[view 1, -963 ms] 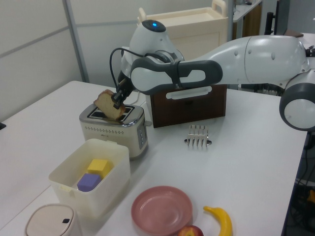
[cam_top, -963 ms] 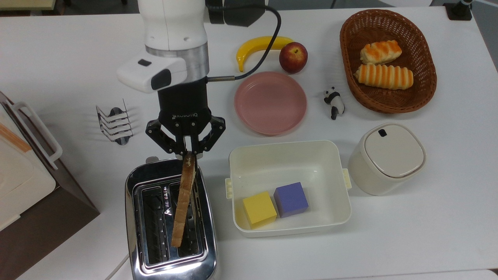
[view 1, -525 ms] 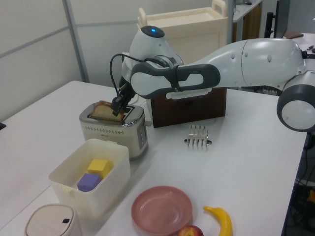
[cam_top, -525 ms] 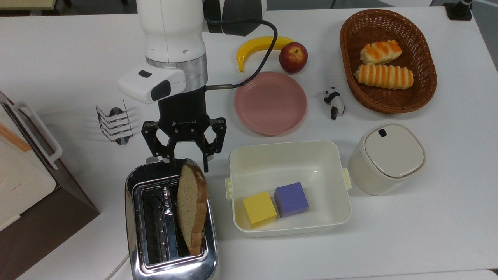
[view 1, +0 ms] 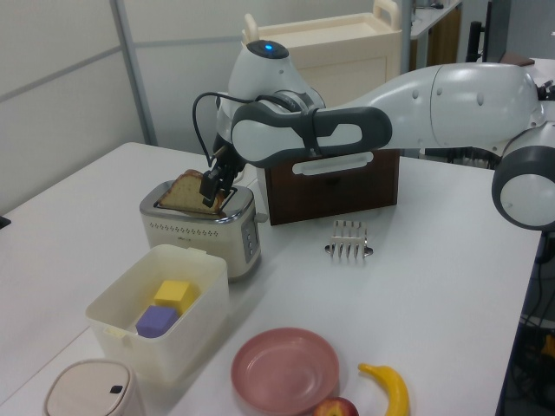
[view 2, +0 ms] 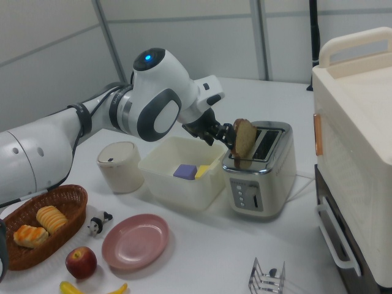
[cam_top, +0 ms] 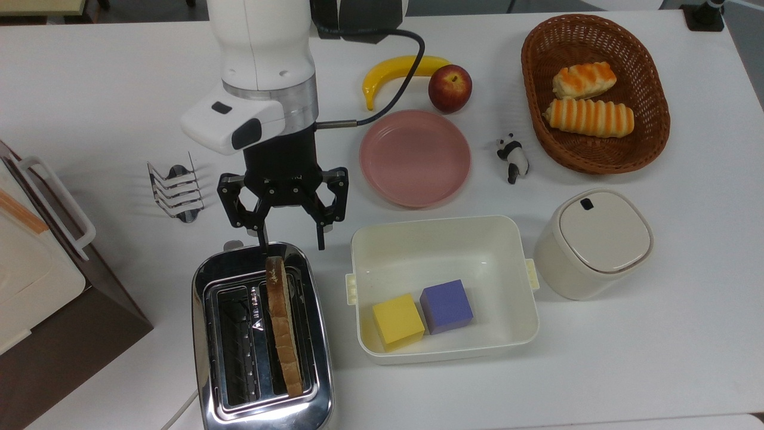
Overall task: Put the bread in the toaster
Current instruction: 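Lower the bread slice edge-first into the toaster slot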
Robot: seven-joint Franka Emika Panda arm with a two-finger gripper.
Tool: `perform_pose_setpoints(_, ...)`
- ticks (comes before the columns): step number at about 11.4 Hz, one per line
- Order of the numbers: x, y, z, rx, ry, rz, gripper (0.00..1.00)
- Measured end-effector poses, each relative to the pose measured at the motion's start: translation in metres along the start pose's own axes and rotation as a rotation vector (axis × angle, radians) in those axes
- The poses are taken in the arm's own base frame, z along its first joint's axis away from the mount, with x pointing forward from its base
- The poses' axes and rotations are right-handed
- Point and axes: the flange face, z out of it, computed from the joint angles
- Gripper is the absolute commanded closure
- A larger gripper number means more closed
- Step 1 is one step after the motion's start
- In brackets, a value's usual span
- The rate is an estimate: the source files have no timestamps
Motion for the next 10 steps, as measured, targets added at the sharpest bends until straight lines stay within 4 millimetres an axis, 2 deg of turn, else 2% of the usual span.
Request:
perform_pose_setpoints(3, -0.001, 0.001, -0.001, -0.001, -0.004, 0.003, 0.48)
perform_pose_setpoints(5, -0.003, 0.012, 0.001, -0.012, -0.009, 0.014, 0.39)
perform_pose_setpoints(8, -0.006, 0.033, 0.001, -0.026, -0.012, 0.035, 0.39)
perform_pose_setpoints(10, -0.009, 0.036, 0.013, -0.027, -0.025, 0.038, 0.46)
